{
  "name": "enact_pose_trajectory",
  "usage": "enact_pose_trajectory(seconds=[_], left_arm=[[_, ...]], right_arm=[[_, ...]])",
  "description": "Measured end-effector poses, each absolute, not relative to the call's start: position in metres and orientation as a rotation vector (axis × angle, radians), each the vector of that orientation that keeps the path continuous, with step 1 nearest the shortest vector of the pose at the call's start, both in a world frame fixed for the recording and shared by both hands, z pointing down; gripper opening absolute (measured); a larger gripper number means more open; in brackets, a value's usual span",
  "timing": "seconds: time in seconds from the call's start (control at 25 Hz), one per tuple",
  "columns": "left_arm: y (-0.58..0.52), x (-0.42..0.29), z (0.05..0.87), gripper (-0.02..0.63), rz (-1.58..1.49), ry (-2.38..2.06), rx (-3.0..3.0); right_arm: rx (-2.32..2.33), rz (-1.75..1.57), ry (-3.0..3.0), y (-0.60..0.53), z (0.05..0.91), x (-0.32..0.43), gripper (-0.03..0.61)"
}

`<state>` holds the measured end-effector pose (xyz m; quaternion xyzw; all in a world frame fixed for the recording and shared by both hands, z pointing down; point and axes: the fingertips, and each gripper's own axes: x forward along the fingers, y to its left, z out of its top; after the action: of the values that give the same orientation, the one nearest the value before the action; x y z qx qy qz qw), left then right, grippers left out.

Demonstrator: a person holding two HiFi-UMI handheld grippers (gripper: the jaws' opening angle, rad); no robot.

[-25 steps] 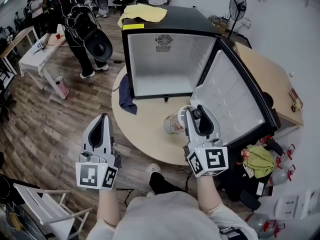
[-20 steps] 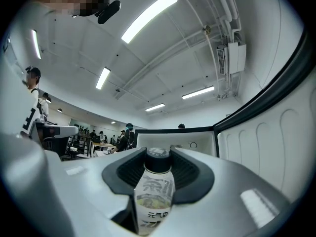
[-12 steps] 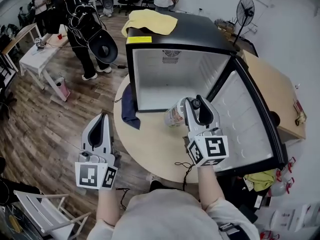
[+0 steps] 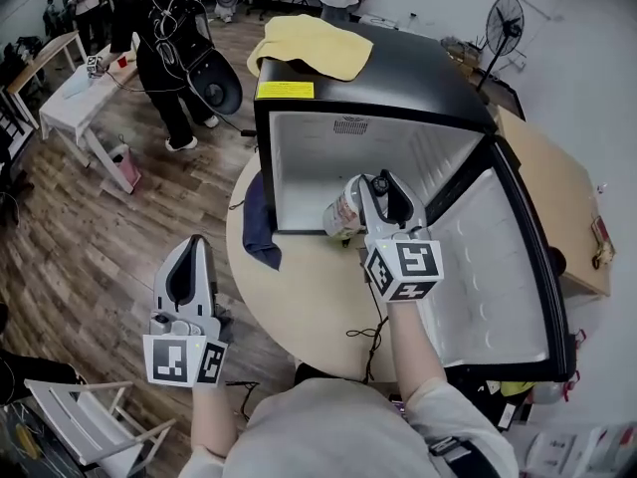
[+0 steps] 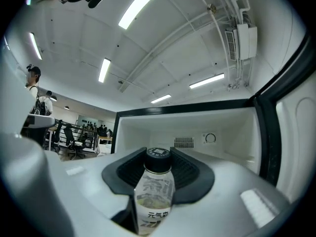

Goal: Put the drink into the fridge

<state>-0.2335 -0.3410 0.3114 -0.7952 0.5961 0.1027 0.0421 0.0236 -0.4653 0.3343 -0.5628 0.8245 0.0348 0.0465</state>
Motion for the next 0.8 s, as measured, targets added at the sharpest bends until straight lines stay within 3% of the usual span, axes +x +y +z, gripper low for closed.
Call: enact_pose_trajectory(seconds=[0.8], left_arm=[[-0.348,-0.264,0.339,0.008,0.175,2.031,-2.351]], right_arm=[[-1.854,-0.009,2.645,-0.591,0.439,0.008,0.158]])
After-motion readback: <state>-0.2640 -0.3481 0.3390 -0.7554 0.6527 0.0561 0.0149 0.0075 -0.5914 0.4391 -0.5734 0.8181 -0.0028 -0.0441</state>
